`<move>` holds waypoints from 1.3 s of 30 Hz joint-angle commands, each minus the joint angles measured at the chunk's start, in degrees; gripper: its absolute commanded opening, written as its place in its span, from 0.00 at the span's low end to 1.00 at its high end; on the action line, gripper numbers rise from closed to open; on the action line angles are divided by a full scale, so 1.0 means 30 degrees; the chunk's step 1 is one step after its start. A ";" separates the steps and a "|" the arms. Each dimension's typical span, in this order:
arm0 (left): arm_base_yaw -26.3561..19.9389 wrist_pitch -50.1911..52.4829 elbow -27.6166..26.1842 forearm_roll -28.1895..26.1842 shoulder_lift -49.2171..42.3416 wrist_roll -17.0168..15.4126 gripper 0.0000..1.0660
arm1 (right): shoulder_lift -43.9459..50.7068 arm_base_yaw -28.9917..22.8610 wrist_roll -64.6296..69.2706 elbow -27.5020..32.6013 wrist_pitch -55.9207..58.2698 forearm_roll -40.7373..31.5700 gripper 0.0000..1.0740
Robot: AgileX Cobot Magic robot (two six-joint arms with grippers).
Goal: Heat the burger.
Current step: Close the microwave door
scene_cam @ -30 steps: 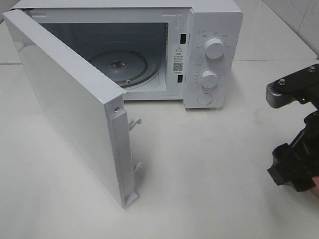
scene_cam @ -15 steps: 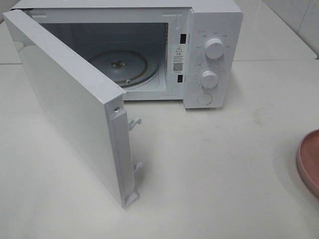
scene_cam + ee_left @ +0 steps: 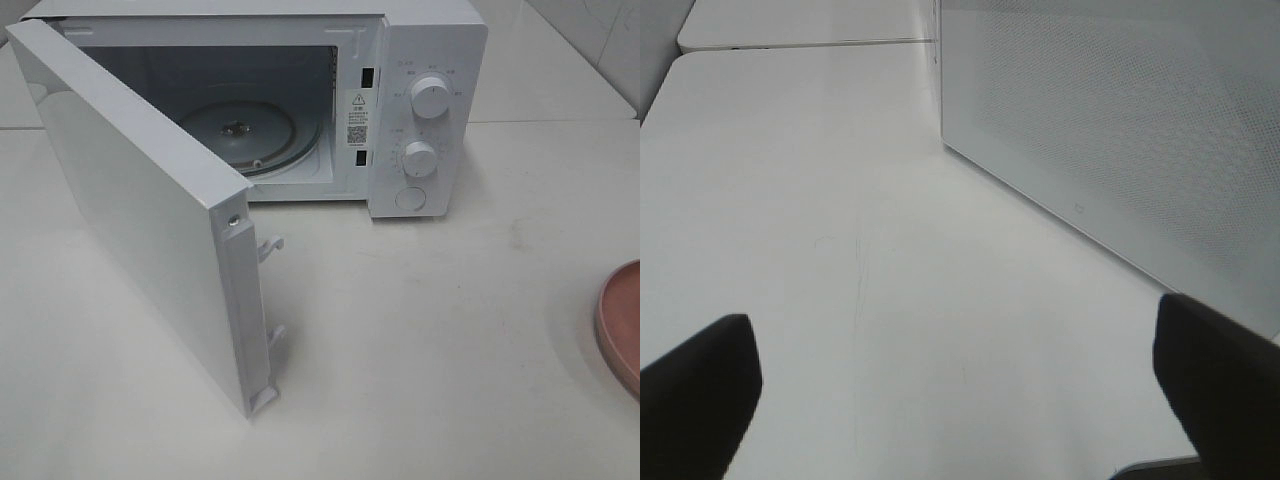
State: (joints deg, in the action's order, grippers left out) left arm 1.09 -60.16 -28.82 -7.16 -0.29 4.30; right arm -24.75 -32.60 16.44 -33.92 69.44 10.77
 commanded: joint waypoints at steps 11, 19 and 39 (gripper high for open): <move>-0.0038 0.0248 0.0057 -0.0019 -0.0382 -0.0095 0.94 | 0.4221 0.2044 -0.0554 0.0592 0.0420 -0.0745 0.70; -0.0038 0.0248 0.0057 -0.0019 -0.0382 -0.0095 0.94 | 0.6150 0.4908 -0.2865 0.0611 -0.1108 -0.1910 0.70; -0.0038 0.0248 0.0057 -0.0019 -0.0382 -0.0095 0.94 | 0.8824 0.8117 -0.3533 0.1623 -0.3380 -0.2349 0.70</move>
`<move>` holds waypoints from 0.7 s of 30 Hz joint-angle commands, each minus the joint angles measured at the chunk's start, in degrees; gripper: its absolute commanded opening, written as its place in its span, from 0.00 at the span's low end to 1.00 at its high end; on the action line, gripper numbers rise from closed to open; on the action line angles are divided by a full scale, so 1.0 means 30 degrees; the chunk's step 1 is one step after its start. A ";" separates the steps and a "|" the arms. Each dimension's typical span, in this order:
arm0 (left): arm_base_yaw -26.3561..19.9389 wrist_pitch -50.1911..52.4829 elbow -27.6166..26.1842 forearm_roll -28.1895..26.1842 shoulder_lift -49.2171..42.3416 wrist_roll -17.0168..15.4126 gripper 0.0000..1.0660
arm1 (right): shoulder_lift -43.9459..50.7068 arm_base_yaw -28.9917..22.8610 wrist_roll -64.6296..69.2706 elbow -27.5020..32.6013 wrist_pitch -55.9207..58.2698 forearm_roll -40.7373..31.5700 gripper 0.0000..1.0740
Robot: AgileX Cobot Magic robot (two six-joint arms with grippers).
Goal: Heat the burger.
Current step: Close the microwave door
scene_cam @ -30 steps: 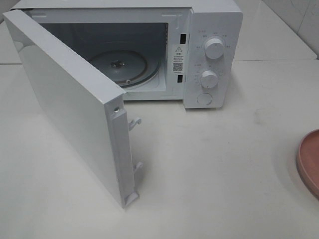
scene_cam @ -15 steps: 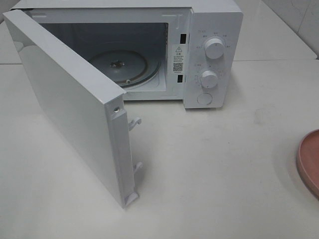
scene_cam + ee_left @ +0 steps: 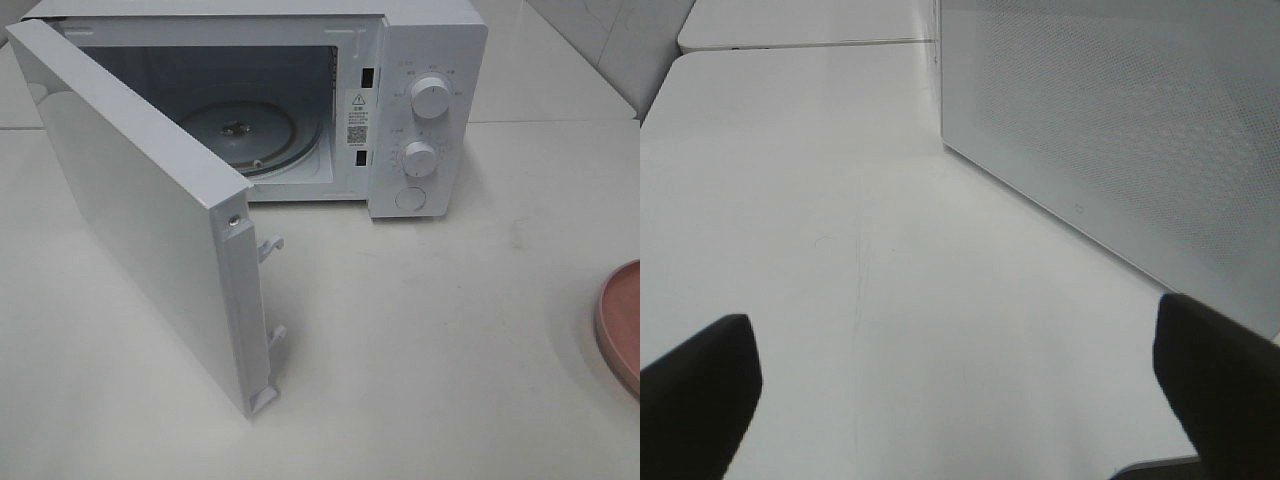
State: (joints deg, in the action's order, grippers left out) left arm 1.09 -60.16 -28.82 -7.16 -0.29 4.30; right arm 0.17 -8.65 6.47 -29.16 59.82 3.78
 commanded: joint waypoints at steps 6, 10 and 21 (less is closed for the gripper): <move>-0.0038 0.0248 0.0057 -0.0019 -0.0382 -0.0095 0.94 | 0.0516 0.0134 -0.0210 0.0038 -0.0172 -0.0019 0.70; -0.0038 0.0248 0.0057 -0.0019 -0.0382 -0.0095 0.94 | 0.0516 0.0134 -0.0210 0.0038 -0.0172 -0.0019 0.70; -0.0038 0.0248 0.0057 -0.0019 -0.0382 -0.0095 0.94 | 0.0516 0.0134 -0.0210 0.0038 -0.0172 -0.0019 0.70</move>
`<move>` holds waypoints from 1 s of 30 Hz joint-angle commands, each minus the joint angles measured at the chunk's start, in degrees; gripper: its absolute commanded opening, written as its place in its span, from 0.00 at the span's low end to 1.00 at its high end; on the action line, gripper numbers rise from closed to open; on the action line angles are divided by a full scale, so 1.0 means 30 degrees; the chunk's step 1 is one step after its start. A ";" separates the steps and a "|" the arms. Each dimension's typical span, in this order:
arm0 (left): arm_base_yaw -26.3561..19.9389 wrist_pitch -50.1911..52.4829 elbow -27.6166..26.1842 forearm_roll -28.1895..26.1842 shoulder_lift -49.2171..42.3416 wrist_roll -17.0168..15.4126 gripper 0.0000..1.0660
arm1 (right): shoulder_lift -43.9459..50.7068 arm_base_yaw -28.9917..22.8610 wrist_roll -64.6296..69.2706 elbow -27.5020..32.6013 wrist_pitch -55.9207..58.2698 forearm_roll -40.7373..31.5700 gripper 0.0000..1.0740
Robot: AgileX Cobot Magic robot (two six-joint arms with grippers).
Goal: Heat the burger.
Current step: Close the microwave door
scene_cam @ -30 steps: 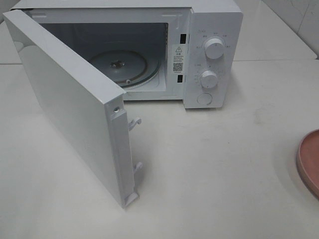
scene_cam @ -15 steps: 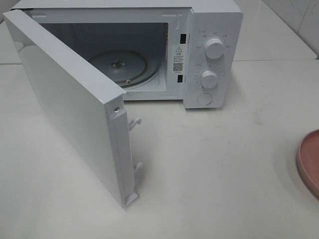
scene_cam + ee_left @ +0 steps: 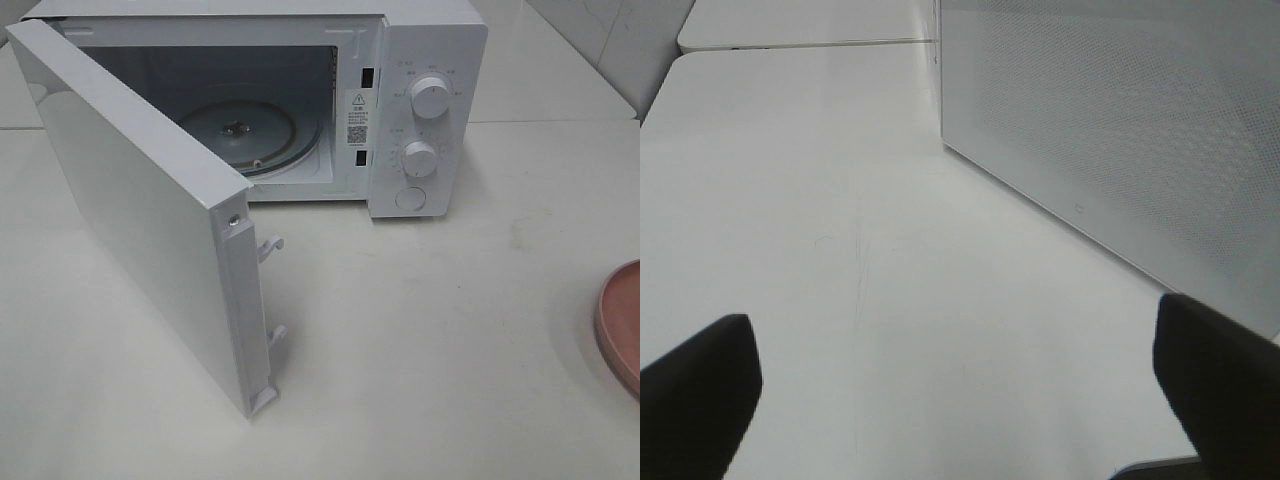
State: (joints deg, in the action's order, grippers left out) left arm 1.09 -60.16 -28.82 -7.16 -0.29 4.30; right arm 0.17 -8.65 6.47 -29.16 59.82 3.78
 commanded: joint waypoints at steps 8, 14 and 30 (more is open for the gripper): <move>-0.0038 0.0248 0.0057 -0.0019 -0.0382 -0.0095 0.94 | 0.0516 0.0134 -0.0191 0.0038 -0.0172 -0.0019 0.70; -0.0038 0.0248 0.0057 -0.0019 -0.0382 -0.0095 0.94 | 0.0516 0.0134 -0.0191 0.0038 -0.0172 -0.0019 0.70; -0.0038 0.0306 0.0076 -0.1070 -0.0382 -0.0095 0.94 | 0.0516 0.0134 -0.0191 0.0038 -0.0172 -0.0019 0.70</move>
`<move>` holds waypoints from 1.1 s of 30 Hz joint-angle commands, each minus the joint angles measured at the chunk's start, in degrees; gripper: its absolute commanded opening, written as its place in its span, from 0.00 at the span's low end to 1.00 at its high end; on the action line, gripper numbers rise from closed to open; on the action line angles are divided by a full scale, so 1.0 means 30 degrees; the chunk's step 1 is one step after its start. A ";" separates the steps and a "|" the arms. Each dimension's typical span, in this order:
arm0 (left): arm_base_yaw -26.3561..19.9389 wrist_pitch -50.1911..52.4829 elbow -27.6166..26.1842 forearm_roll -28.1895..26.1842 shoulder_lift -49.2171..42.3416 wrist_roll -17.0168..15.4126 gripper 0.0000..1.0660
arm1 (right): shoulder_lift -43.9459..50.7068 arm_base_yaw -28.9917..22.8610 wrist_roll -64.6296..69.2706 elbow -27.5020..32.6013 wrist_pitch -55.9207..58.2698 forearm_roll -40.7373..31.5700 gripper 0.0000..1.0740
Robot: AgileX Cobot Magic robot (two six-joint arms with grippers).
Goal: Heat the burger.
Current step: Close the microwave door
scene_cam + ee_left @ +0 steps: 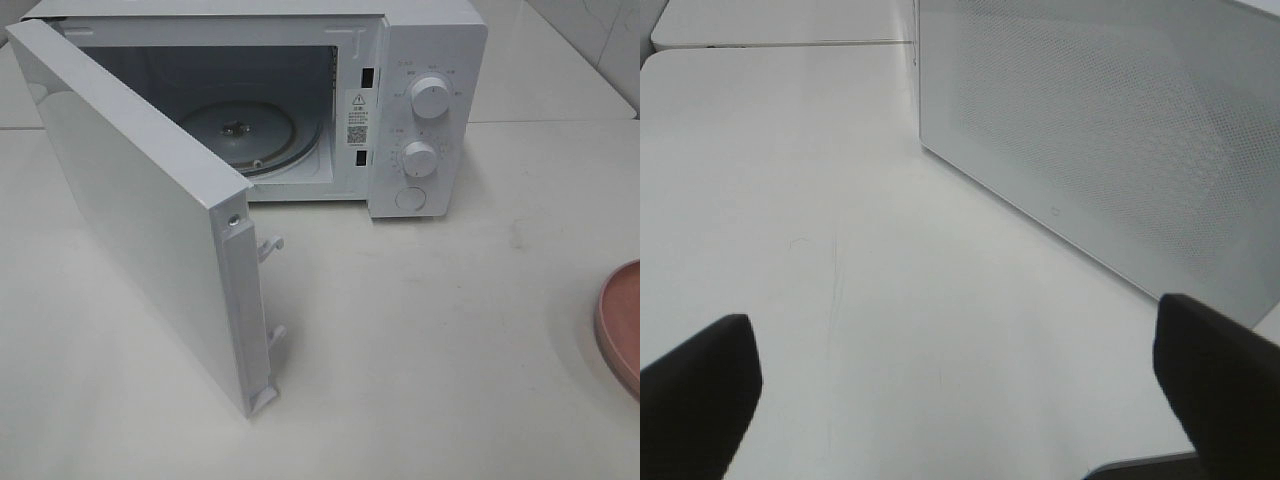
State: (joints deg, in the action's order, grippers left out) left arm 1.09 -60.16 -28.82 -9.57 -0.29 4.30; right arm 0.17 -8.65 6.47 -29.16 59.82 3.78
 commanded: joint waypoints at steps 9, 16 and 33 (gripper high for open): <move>-0.0038 0.1509 -0.0344 -0.0879 0.0382 -0.0134 0.90 | 0.0516 0.0134 -0.0191 0.0038 -0.0172 -0.0019 0.70; -0.0038 0.3170 -0.0344 -0.0898 0.2998 -0.0134 0.78 | 0.0516 0.0134 -0.0191 0.0038 -0.0172 -0.0019 0.70; -0.0038 0.9186 -0.0344 -0.1432 1.1001 0.0286 0.00 | 0.0516 0.0134 -0.0191 0.0038 -0.0172 -0.0019 0.70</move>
State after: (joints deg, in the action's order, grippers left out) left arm 1.09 -36.84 -29.56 -13.58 29.11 4.30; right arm 0.17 -8.65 6.47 -29.16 59.82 3.78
